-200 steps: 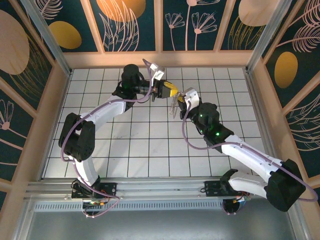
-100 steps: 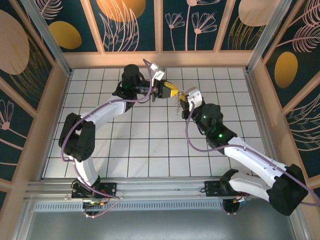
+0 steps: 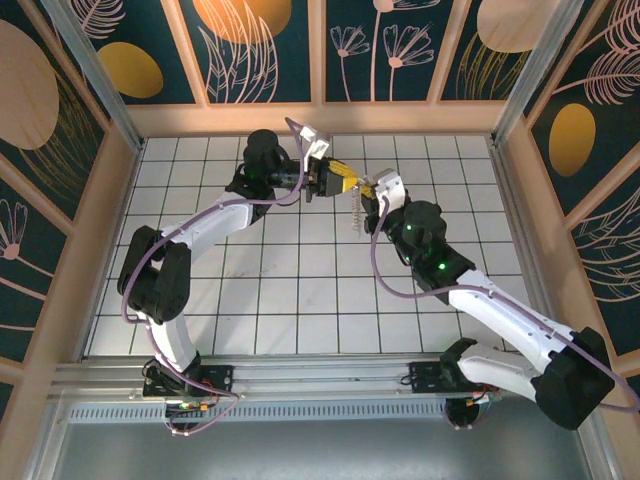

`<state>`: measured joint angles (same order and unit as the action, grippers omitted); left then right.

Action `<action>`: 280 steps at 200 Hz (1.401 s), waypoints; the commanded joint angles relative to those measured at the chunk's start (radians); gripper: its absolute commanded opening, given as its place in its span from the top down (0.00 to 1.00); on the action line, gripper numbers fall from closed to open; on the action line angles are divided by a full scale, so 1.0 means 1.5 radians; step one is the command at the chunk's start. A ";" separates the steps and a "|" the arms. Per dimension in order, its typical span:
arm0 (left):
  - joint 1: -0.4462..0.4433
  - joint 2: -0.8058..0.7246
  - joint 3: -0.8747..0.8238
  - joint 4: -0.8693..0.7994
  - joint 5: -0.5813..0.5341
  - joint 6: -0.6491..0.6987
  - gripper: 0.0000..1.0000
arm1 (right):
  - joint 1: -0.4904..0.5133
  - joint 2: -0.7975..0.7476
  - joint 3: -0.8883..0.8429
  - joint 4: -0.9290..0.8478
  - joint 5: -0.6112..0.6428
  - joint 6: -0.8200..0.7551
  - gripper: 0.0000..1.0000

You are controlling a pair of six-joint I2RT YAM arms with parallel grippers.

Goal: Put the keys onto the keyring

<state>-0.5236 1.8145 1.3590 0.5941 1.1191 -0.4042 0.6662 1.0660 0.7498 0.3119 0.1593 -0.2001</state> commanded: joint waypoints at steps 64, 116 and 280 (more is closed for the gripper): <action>0.043 -0.046 -0.097 0.152 -0.166 -0.108 0.53 | -0.041 0.041 0.047 -0.034 0.011 0.027 1.00; 0.085 -0.095 -0.177 0.206 -0.227 -0.144 0.44 | -0.061 0.094 0.058 -0.029 -0.010 0.031 1.00; 0.133 -0.193 -0.254 0.165 -0.274 -0.130 0.42 | -0.076 0.427 0.175 -0.014 -0.087 0.095 1.00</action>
<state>-0.3317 1.5528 0.9924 0.8402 0.7124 -0.6037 0.5568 1.7458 1.1034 0.2695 0.0395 -0.1394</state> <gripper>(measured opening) 0.582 0.048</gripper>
